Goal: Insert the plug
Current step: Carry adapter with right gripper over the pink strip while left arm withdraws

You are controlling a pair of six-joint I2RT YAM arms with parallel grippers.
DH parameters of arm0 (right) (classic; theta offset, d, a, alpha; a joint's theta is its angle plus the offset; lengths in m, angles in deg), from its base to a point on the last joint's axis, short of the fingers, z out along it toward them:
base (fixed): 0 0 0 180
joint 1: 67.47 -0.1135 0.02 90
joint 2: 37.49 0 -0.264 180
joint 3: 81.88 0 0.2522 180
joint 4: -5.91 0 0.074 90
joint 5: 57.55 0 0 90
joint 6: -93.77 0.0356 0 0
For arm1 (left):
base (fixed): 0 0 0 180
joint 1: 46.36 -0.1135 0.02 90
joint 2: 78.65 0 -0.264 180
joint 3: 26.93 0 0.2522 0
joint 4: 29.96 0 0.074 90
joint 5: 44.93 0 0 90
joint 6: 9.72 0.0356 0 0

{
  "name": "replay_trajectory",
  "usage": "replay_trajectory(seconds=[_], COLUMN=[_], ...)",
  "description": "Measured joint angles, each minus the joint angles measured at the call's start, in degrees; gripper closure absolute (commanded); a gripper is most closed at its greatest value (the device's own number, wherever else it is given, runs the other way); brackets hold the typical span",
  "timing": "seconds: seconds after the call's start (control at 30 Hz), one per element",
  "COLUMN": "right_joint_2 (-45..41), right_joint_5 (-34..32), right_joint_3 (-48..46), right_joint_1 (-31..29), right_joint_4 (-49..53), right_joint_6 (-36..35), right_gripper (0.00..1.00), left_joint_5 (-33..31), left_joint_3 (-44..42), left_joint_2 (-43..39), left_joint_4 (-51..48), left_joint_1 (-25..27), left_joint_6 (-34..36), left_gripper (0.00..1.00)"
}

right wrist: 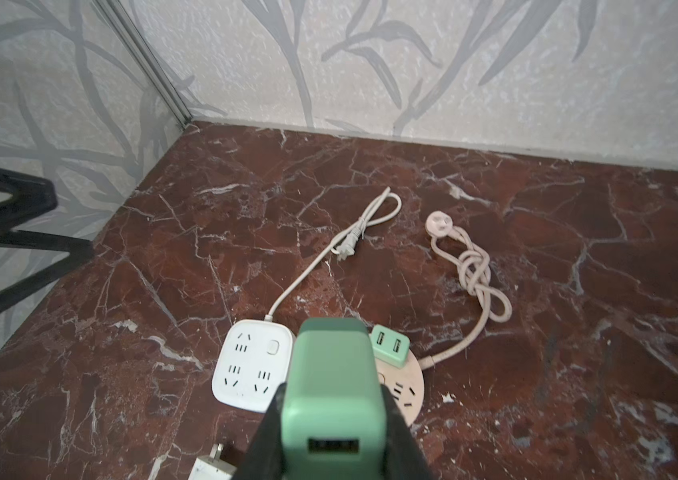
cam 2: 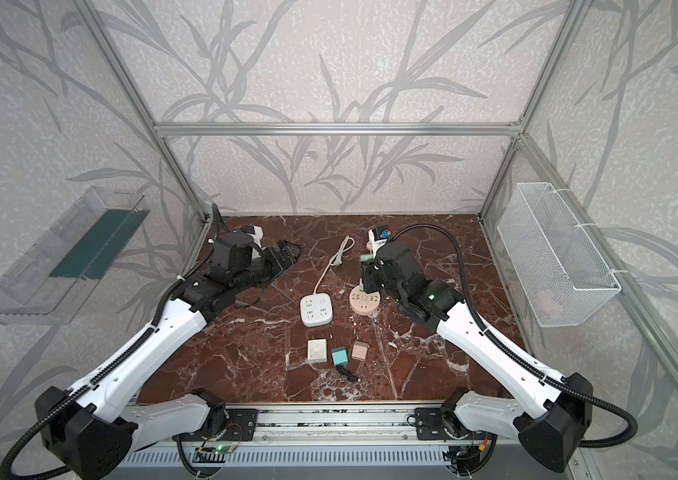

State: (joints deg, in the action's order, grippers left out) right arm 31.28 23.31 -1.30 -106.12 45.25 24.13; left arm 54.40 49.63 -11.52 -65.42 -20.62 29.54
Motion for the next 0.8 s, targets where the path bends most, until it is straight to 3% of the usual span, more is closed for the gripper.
replay_trajectory(seconds=[0.2,0.47,0.8], right_joint_2=[2.21,7.96,13.73], right_joint_5=[5.97,11.93,14.16], right_joint_3=[6.25,8.61,8.55], right_joint_1=[3.17,7.15,9.84], right_joint_4=[8.0,13.73,15.26], right_joint_6=[2.82,4.74,6.14], right_gripper=[1.0,1.0,1.0], left_joint_5=[-0.5,-1.95,-12.33], left_joint_3=[-0.02,-0.44,-1.2], left_joint_2=[-3.56,-4.46,-3.19], left_joint_4=[-3.89,-6.1,-11.15], left_joint_1=[0.0,1.36,13.97], left_joint_6=[7.41,11.76,15.8], left_gripper=[0.05,0.06,0.07])
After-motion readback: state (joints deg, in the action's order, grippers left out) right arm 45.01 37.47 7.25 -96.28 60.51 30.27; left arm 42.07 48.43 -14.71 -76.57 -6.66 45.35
